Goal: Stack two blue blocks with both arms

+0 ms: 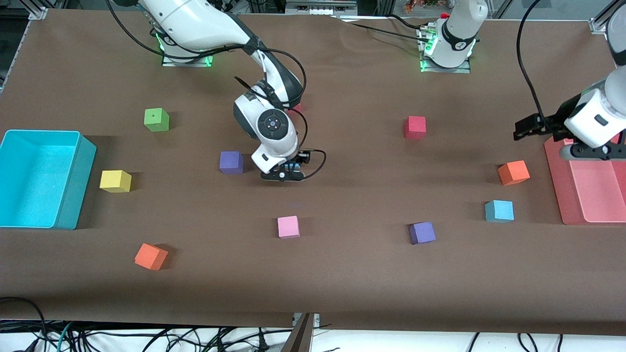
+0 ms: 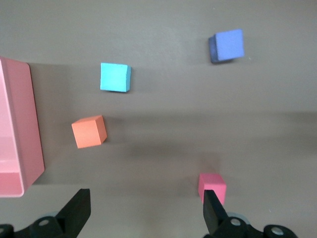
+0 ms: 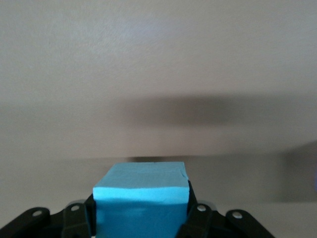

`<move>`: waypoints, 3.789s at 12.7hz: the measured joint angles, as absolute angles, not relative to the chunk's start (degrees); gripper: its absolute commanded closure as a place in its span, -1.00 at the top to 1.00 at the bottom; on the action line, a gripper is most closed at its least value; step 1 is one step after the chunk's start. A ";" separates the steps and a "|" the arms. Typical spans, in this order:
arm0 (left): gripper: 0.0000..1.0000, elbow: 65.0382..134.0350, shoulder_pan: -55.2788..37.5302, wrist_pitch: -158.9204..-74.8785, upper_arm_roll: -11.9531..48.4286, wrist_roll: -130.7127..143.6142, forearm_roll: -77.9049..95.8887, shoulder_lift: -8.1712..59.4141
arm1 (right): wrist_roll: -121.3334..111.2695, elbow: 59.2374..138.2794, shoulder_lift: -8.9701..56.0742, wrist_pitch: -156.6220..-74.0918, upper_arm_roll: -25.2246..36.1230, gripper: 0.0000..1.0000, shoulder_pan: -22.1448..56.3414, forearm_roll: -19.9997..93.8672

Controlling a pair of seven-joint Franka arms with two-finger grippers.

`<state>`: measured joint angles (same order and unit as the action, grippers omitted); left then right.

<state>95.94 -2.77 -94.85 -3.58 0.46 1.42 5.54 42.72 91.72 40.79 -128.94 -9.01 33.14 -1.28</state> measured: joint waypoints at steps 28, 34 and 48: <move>-0.25 115.39 1.94 -152.79 -5.80 -12.86 2.44 30.41 | -28.30 130.05 7.51 -144.16 -4.78 1.00 29.20 38.68; -1.00 114.40 1.89 -152.04 -5.66 -12.81 2.66 29.11 | -62.75 131.30 15.66 -157.35 -4.97 1.00 33.79 71.50; -1.00 108.55 -15.75 -122.39 12.07 38.50 3.29 10.23 | -109.46 128.01 23.50 -157.34 -4.98 1.00 36.01 110.45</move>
